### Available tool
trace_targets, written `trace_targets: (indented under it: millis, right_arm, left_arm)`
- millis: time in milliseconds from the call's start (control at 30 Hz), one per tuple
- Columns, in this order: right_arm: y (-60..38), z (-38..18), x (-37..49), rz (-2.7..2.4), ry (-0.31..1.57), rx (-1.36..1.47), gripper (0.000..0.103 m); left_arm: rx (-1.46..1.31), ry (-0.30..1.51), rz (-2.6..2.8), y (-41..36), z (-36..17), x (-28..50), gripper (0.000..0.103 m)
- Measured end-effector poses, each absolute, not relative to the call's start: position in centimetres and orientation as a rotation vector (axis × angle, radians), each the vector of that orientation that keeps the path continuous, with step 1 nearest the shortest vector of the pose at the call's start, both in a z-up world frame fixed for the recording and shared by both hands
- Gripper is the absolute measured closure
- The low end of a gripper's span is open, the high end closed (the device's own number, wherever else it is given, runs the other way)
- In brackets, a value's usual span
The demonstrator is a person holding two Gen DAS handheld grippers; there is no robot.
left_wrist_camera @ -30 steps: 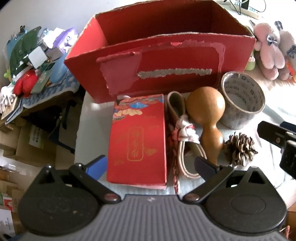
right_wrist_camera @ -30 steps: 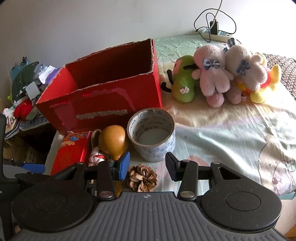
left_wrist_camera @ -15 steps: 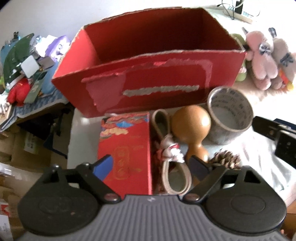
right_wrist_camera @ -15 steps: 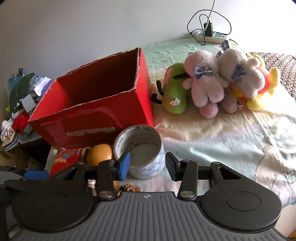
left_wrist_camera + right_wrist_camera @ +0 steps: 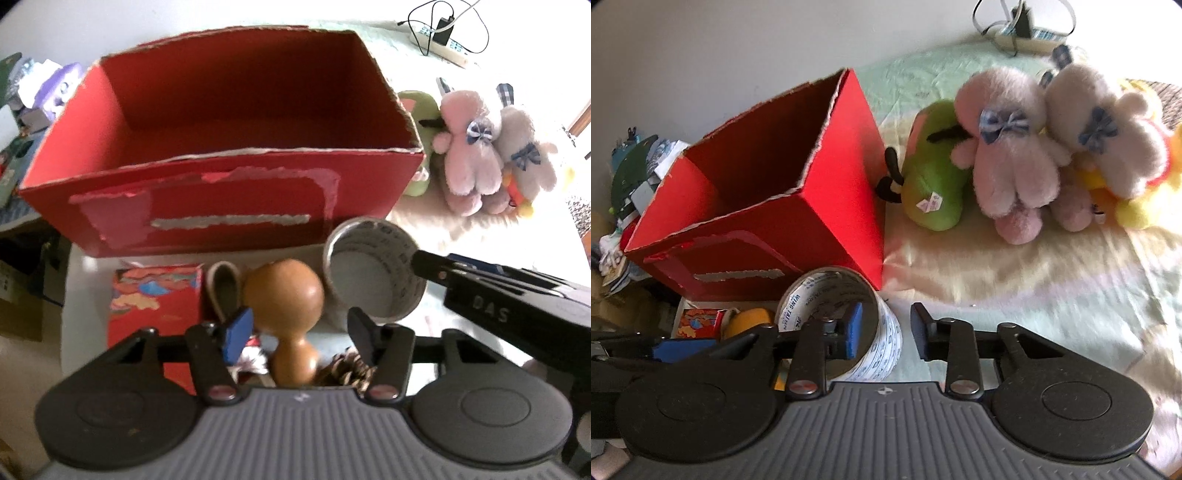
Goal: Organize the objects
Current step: 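Move the right tool toward the clear packing-tape roll, then close the right tool on the rim of the tape roll, then lift the tape roll with the right tool and carry it over the red box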
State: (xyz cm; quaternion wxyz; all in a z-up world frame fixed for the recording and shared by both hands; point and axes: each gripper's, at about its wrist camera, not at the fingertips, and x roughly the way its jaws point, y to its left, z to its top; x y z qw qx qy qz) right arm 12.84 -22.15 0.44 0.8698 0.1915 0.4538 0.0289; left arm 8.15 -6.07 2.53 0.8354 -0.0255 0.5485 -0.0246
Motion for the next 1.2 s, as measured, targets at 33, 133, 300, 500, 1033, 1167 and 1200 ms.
trace_targets:
  millis: [33,133,300,500,1033,1167,1200]
  right_arm:
    - [-22.3,0.3,13.2,0.077,0.956,0.401,0.073]
    - [-22.5,-0.2,14.2,0.118,0.994,0.399,0.077]
    - [-23.2,-0.7,15.1,0.189,1.060,0.418,0.089]
    - [-24.4,-0.1,15.1,0.202,1.066,0.365,0.091]
    - [-29.5,0.2,13.8,0.160,1.022,0.376,0.091]
    - [-30.5,0.1,13.4,0.152,1.017,0.389,0.091]
    - [-30.7,0.1,13.3,0.150,1.016,0.392,0.091]
  left_arm:
    - [-0.056,1.165,-0.054,-6.3,2.5,8.4,0.046]
    - [-0.035,1.165,-0.039,-7.0,2.6,8.8,0.046]
    - [-0.019,1.166,-0.015,-8.0,2.8,9.5,0.045]
    - [0.023,1.184,0.023,-9.4,2.4,10.4,0.044]
    - [0.130,1.269,-0.031,-15.3,0.4,13.0,0.045]
    - [0.136,1.269,-0.043,-16.2,0.5,13.2,0.049]
    - [0.141,1.270,-0.048,-16.5,0.5,13.2,0.050]
